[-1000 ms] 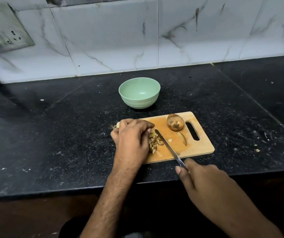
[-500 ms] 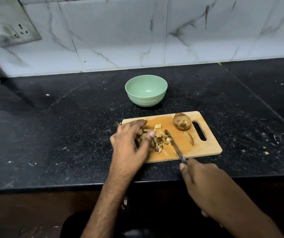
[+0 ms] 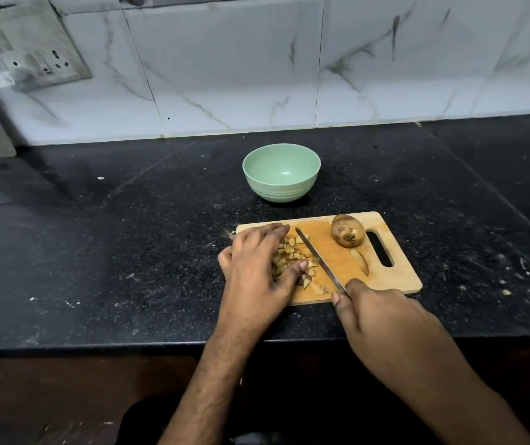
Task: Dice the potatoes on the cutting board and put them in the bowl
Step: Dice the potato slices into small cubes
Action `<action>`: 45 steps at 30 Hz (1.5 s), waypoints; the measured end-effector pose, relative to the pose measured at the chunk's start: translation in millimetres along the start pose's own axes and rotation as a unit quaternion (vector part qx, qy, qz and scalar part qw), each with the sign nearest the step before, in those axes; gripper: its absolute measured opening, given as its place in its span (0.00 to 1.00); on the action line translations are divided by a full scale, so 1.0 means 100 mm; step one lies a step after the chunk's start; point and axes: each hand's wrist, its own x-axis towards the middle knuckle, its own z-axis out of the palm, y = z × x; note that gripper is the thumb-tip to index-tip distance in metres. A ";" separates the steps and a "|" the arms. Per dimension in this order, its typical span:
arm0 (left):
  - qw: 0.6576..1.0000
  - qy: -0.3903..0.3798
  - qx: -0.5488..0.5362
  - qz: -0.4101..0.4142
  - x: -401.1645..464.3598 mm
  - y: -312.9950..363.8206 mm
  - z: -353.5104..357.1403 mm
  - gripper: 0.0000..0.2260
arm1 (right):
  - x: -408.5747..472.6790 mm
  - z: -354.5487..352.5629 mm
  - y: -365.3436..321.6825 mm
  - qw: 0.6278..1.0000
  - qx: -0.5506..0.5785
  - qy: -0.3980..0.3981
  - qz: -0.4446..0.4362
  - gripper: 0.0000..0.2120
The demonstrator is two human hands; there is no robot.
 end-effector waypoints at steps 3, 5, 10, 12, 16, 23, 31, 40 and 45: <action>1.000 0.006 0.020 0.006 0.01 0.03 0.00 0.26 | 0.00 0.01 0.04 1.000 0.022 0.011 0.001 0.13; 1.000 0.006 0.026 0.007 0.00 0.05 0.01 0.25 | -0.01 0.03 0.06 1.000 0.022 0.005 0.003 0.13; 1.000 0.010 0.021 0.019 -0.01 0.20 0.08 0.23 | -0.02 0.02 0.19 0.999 0.031 0.020 0.017 0.13; 1.000 0.003 0.014 0.024 0.00 0.27 0.12 0.22 | -0.04 0.01 0.24 0.999 0.024 0.016 0.023 0.14; 0.999 -0.008 0.013 0.047 0.03 0.42 0.19 0.21 | -0.10 -0.04 0.40 0.998 0.035 0.032 0.037 0.14; 0.996 -0.049 0.025 0.069 0.05 0.65 0.36 0.19 | -0.28 -0.16 0.68 0.996 0.039 0.052 0.062 0.15; 0.991 -0.087 0.082 0.056 0.08 0.73 0.50 0.20 | -0.36 -0.12 0.76 0.996 0.040 0.006 0.083 0.17; 0.994 -0.075 0.053 0.052 0.09 0.69 0.49 0.13 | -0.34 -0.08 0.73 0.996 0.041 0.008 0.079 0.18; 0.995 -0.081 0.045 0.048 0.10 0.70 0.47 0.12 | -0.35 -0.08 0.73 0.996 0.034 0.000 0.081 0.18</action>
